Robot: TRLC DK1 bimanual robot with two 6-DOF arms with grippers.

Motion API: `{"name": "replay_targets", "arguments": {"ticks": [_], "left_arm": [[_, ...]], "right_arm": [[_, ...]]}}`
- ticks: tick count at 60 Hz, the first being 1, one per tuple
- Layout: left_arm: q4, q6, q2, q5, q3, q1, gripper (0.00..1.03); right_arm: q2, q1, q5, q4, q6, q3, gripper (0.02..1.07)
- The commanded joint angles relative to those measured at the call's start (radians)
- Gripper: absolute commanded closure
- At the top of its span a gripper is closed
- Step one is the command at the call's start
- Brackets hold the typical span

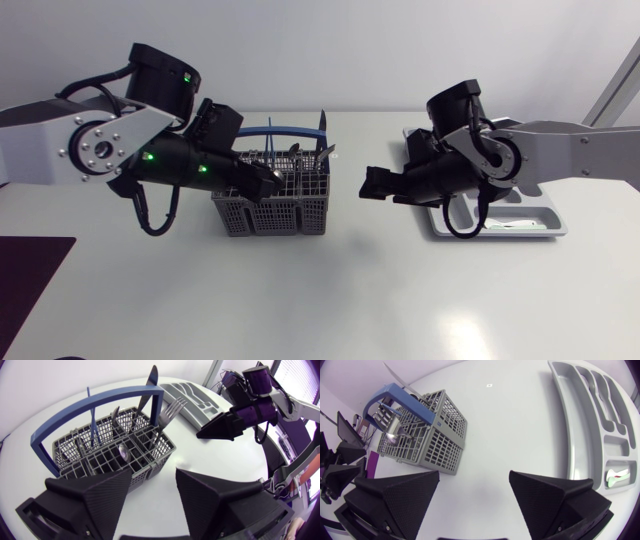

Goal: Unload the cutlery basket into the drawer organizer.

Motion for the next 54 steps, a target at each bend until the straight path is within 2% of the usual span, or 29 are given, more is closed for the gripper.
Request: {"name": "replay_targets", "arguments": {"ticks": [1,16,36,47,54], "left_arm": [[0.021,-0.053,0.03,-0.006,0.01,0.006,0.33],[0.083,-0.085,0.115,-0.066,0.022,0.018,0.33],[0.152,-0.101,0.165,-0.078,0.03,0.033,0.34],[0.204,-0.114,0.185,-0.077,0.028,0.032,0.45],[0.218,-0.117,0.204,-0.077,0.037,0.027,0.46]], "right_arm": [[-0.014,-0.008,-0.006,-0.004,0.002,-0.027,0.07],[-0.011,-0.012,-0.005,-0.004,0.019,-0.04,0.07],[-0.022,-0.001,-0.005,-0.004,0.032,-0.037,0.07],[-0.025,0.002,-0.005,-0.004,0.031,-0.041,0.07],[-0.026,0.0,-0.005,-0.004,0.029,-0.044,0.07]]}}
